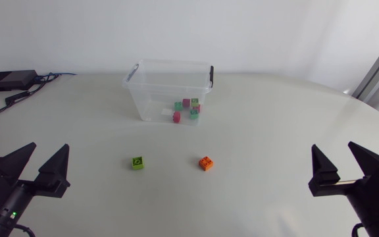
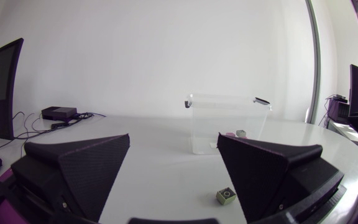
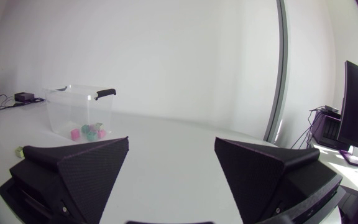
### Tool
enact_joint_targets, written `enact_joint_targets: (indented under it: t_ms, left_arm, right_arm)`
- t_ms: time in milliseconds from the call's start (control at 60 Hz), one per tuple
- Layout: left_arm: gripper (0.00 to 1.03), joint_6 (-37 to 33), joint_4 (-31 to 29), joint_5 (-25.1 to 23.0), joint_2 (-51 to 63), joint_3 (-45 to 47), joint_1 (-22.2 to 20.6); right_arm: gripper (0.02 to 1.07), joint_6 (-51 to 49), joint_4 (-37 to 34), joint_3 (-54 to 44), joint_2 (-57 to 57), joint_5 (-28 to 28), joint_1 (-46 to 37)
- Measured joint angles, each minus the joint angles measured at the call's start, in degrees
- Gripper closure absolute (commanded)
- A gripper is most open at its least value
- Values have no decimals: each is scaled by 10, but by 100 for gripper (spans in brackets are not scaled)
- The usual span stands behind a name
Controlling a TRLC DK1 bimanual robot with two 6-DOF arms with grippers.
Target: Place the duplo bricks in the container
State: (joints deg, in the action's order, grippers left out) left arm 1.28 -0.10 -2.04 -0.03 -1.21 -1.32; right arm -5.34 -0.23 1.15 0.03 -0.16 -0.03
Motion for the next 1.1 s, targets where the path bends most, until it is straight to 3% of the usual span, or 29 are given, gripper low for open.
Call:
enact_joint_targets:
  t_ms: [783, 1100]
  left_arm:
    - [5, 0, -13, 0, 9, -30, 0]
    - [5, 1, -28, 0, 327, -243, -16]
  right_arm:
    - [7, 3, 0, 23, 17, 7, 15]
    - [7, 33, -25, 208, 283, 9, 53]
